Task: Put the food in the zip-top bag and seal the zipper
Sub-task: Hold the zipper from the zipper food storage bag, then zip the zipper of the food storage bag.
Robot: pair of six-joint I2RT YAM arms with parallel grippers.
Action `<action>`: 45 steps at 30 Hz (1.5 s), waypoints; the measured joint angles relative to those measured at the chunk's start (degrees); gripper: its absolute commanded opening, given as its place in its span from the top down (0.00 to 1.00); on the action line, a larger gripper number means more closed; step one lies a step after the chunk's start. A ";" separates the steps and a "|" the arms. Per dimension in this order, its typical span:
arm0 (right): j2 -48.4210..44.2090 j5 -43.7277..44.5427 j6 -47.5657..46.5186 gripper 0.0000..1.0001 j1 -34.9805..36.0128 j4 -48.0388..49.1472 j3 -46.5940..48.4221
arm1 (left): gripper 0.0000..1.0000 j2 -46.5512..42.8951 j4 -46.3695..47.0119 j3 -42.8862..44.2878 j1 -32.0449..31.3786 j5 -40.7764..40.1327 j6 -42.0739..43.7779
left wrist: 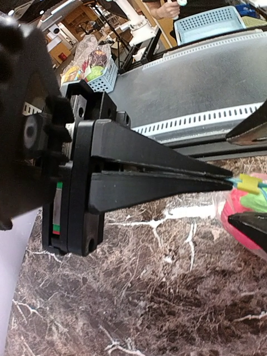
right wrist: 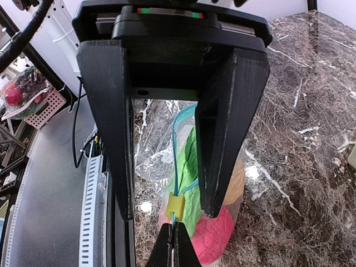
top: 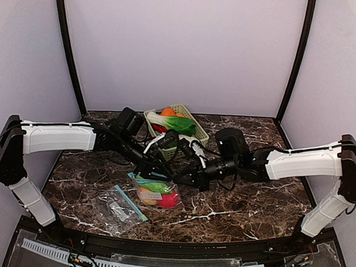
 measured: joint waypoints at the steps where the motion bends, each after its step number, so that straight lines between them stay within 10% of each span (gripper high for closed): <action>1: 0.00 0.00 -0.04 1.00 0.00 0.00 0.00 | 0.62 0.04 -0.24 0.07 -0.17 0.02 0.09; 23: -0.22 1.44 -0.07 1.00 0.00 -0.81 0.02 | 0.96 1.66 -3.82 1.16 -1.14 -2.32 3.56; 45: -7.13 11.47 1.77 1.00 0.35 1.36 -6.08 | 0.99 1.57 1.25 1.07 -1.88 -5.97 2.80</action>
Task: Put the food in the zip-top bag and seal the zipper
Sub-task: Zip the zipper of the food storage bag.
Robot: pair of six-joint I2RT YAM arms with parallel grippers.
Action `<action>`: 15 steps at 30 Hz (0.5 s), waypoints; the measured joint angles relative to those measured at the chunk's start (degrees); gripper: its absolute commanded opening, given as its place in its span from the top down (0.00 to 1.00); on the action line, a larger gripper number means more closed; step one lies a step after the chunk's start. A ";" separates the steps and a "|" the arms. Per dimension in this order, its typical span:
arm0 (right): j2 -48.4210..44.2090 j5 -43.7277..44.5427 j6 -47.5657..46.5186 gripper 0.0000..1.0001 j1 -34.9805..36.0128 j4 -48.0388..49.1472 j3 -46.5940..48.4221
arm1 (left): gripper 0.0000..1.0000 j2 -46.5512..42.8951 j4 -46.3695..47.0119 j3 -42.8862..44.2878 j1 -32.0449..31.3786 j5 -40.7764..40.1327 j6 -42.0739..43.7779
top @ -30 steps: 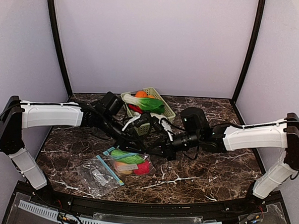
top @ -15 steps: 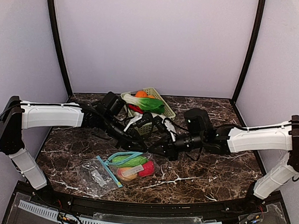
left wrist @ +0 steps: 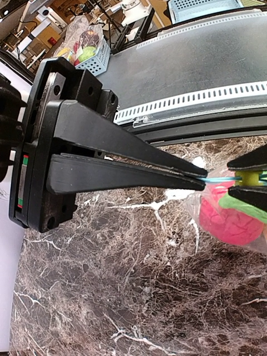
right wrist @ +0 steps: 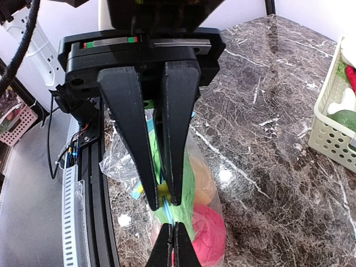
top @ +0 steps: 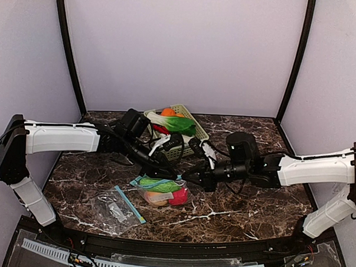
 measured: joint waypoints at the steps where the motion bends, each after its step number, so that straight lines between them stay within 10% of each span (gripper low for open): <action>1: -0.15 0.22 0.04 1.00 0.00 0.00 -0.17 | 0.99 0.00 0.00 0.00 0.00 -0.04 0.00; 15: -2.75 4.70 1.14 1.00 -0.02 -0.20 -2.27 | 0.99 0.04 -0.04 0.00 0.13 -0.94 0.04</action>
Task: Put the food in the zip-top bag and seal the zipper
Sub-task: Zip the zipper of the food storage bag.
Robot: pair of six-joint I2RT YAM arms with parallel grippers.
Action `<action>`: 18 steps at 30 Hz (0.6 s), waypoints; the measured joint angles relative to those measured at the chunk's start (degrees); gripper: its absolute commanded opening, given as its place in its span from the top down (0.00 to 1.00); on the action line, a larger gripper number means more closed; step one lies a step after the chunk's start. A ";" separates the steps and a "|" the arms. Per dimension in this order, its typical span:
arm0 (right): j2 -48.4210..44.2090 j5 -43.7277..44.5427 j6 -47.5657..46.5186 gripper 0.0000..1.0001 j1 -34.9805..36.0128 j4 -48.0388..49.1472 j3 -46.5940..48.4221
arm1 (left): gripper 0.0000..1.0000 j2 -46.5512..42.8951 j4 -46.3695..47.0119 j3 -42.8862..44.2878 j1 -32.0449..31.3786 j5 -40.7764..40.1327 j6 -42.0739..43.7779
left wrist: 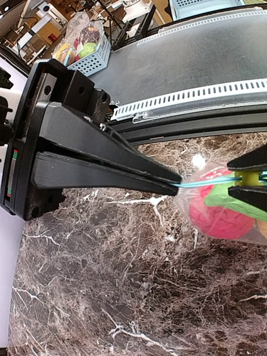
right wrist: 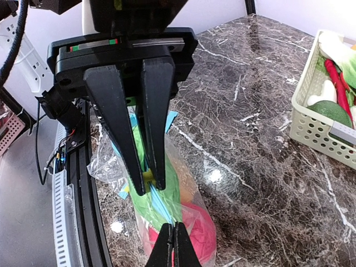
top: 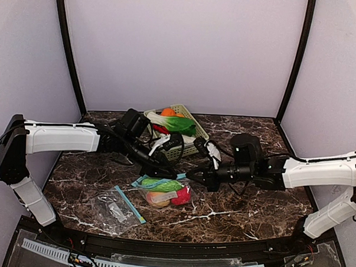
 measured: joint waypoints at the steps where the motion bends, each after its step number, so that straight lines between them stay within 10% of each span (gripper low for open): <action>1: -0.35 0.46 0.11 1.00 0.00 -0.07 -0.24 | 0.99 0.00 -0.02 0.00 0.04 0.00 0.02; 18: -4.28 7.10 1.84 1.00 -0.39 -2.56 -3.17 | 0.99 1.25 -2.25 0.04 0.83 -0.07 1.09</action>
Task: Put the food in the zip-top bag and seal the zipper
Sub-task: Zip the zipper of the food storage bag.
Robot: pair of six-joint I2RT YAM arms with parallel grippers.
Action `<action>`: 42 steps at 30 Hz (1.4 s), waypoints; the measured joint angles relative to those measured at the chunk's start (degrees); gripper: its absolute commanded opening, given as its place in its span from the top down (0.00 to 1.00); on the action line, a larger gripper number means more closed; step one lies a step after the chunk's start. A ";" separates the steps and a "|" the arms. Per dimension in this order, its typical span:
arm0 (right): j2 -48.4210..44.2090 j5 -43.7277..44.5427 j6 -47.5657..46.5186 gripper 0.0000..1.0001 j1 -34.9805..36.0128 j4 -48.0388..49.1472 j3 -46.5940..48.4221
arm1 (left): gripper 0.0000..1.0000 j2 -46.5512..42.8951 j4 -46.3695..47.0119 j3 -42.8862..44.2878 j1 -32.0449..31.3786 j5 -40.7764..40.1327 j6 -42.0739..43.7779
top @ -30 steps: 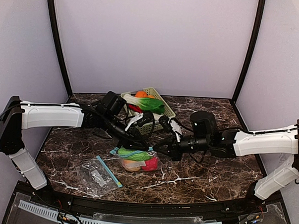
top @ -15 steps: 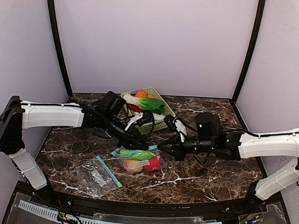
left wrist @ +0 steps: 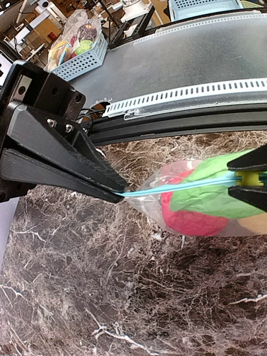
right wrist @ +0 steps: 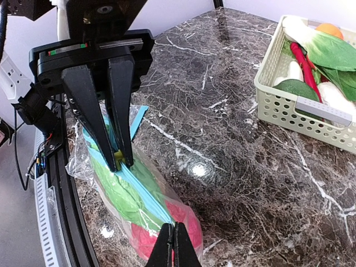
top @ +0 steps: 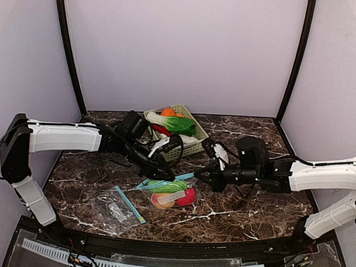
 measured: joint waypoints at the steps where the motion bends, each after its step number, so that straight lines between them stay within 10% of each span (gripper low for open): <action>1: -0.20 0.24 0.09 1.00 0.00 -0.20 -0.17 | 0.99 0.02 -0.17 0.02 0.02 -0.02 0.04; 39: -4.61 4.35 1.84 1.00 -0.61 -2.45 -3.30 | 0.99 0.50 -1.99 0.79 0.33 -0.35 1.36; 42: -4.63 0.66 0.59 0.81 -1.27 -2.64 -3.19 | 0.99 0.61 -2.80 0.79 0.22 -0.15 1.36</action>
